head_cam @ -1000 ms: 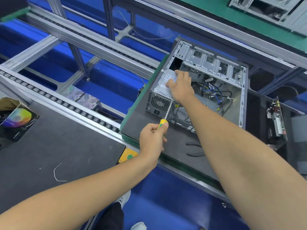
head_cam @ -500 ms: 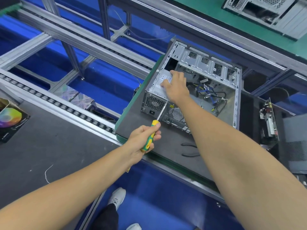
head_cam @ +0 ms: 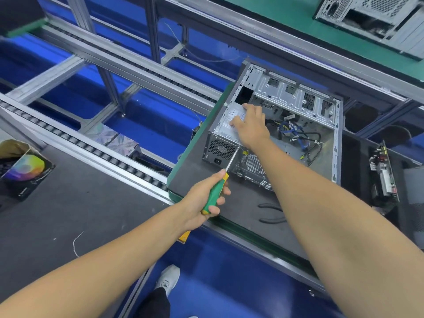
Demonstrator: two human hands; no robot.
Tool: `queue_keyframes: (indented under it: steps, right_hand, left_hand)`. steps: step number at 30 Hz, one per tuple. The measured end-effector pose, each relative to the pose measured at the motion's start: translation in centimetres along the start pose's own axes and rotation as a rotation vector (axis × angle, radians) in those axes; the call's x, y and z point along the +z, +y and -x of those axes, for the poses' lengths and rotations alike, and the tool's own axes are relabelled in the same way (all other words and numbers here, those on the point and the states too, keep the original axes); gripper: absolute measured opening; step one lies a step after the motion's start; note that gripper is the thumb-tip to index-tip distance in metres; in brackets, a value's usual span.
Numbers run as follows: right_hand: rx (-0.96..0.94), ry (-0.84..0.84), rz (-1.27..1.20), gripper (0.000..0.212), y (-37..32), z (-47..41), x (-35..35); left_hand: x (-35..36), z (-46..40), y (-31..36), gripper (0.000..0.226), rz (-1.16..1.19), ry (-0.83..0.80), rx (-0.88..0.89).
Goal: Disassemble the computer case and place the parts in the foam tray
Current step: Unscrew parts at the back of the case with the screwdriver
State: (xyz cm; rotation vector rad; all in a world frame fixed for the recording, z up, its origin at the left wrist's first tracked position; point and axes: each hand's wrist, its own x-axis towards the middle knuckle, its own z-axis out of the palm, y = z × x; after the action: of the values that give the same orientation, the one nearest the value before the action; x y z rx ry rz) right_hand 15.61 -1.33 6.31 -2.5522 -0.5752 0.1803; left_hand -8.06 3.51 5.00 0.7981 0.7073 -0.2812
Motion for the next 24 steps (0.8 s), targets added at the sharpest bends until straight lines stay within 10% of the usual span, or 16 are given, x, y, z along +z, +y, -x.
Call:
queue_keyframes:
  steps: [24]
  right_hand:
    - [0.005,0.01,0.025,0.063,0.0,0.1,0.0]
  left_hand:
    - [1.7,-0.1,0.6,0.039,-0.128,0.026,0.028]
